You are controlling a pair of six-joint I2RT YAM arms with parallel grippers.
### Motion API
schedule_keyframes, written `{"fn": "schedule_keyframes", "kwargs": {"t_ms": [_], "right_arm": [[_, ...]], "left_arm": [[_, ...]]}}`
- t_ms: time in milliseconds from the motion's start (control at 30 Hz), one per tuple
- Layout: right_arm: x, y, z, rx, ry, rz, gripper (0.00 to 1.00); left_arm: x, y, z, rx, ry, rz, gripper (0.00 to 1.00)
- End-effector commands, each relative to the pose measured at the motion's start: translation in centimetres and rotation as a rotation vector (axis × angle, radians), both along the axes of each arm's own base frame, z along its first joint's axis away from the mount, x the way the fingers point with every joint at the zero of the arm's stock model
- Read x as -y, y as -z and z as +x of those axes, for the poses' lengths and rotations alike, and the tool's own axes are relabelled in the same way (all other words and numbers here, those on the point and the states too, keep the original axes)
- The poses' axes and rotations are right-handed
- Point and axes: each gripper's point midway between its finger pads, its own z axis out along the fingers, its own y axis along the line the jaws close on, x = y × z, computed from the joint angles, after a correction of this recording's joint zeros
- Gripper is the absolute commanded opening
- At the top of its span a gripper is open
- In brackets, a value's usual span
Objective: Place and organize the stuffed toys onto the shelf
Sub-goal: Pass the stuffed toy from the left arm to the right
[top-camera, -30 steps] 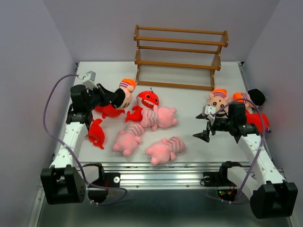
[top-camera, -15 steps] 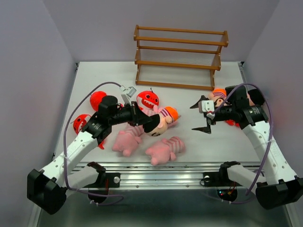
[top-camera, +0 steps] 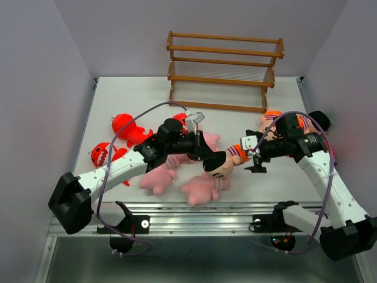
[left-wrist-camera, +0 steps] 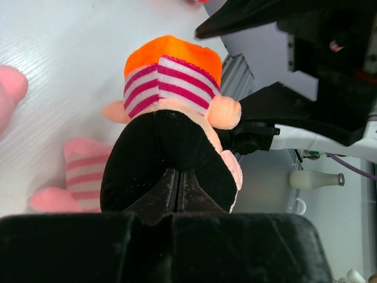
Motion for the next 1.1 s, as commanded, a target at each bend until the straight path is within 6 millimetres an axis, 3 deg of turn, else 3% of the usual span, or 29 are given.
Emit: {"fn": "schedule_keyframes", "kwargs": {"t_ms": [0, 200, 300, 467, 633, 767, 833, 900, 1033, 1067], "right_arm": [[1.1, 2.1, -0.8, 0.024, -0.020, -0.089, 0.97], [1.0, 3.1, 0.1, 0.088, -0.004, -0.079, 0.93], [0.4, 2.8, 0.0, 0.082, -0.007, -0.032, 0.84], [-1.3, 2.2, -1.1, 0.023, -0.061, 0.073, 0.58], [-1.6, 2.0, -0.5, 0.007, -0.009, 0.112, 0.35], [-1.7, 1.4, 0.0, -0.019, 0.046, 0.133, 0.08], [-1.8, 1.0, -0.1, -0.061, 0.071, 0.151, 0.01], [-2.0, 0.6, -0.1, -0.095, 0.092, 0.164, 0.01], [-2.6, -0.8, -0.8, -0.189, 0.128, 0.225, 0.01], [-2.8, -1.3, -1.1, -0.204, 0.119, 0.246, 0.01]], "left_arm": [[1.6, -4.8, 0.8, 0.104, 0.018, -0.118, 0.00], [2.5, -4.8, -0.1, 0.091, 0.075, -0.140, 0.00], [2.5, -4.7, -0.4, 0.086, 0.084, -0.144, 0.00], [2.7, -4.8, -0.5, 0.078, 0.091, -0.167, 0.00], [3.0, -5.7, -0.5, 0.085, 0.095, -0.201, 0.00], [3.0, -6.6, -0.7, 0.086, 0.100, -0.237, 0.00], [2.9, -7.0, -0.7, 0.091, 0.092, -0.248, 0.01], [2.8, -7.3, -0.7, 0.094, 0.084, -0.254, 0.06], [0.9, -11.1, -0.7, 0.216, 0.016, -0.285, 0.39], [0.3, -12.0, -0.5, 0.254, -0.010, -0.283, 0.53]]}}
